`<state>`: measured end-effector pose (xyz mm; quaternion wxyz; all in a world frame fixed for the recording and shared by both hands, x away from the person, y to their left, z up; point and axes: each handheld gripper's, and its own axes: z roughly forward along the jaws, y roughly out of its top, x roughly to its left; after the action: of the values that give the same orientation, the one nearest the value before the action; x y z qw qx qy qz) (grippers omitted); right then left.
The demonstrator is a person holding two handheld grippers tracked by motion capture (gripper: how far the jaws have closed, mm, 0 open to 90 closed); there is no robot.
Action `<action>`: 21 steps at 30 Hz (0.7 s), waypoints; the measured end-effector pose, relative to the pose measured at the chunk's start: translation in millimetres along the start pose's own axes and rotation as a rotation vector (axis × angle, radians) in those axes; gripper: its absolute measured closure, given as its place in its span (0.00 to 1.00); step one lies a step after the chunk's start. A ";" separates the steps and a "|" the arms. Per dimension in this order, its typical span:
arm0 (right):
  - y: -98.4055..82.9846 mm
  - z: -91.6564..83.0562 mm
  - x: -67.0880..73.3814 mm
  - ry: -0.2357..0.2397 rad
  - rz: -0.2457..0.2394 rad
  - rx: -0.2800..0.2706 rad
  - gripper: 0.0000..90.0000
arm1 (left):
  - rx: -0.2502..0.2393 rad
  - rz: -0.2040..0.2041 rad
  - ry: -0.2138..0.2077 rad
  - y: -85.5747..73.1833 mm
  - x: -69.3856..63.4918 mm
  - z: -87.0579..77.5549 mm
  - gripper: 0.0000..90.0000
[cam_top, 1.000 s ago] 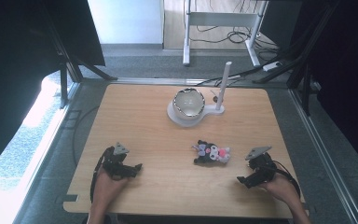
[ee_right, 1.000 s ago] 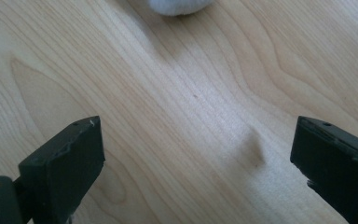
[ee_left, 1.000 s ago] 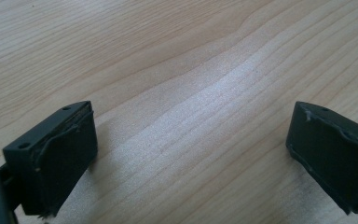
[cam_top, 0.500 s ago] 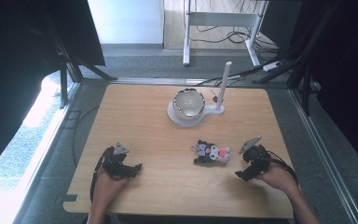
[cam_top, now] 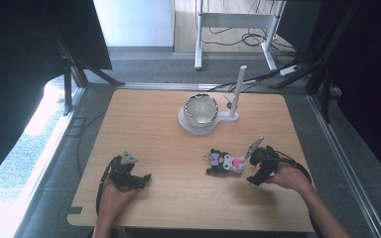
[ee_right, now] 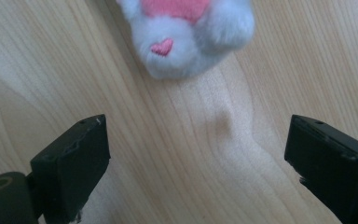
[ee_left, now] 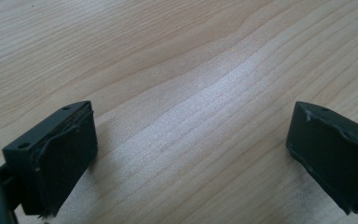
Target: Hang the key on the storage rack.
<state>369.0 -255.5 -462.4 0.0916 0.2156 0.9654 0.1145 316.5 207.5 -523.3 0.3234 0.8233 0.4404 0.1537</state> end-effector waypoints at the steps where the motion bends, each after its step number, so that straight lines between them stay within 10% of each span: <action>1: 0.0 0.0 0.0 0.000 0.000 0.000 0.07 | 0.000 0.000 0.000 0.0 0.0 0.0 0.02; 21: 58.7 11.9 1.0 0.045 -0.158 0.107 0.15 | 0.000 0.000 0.000 0.0 0.0 0.0 0.02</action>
<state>393.9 -201.2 -458.6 0.0670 0.1406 0.9860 0.0601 316.5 207.5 -523.3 0.3234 0.8234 0.4403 0.1536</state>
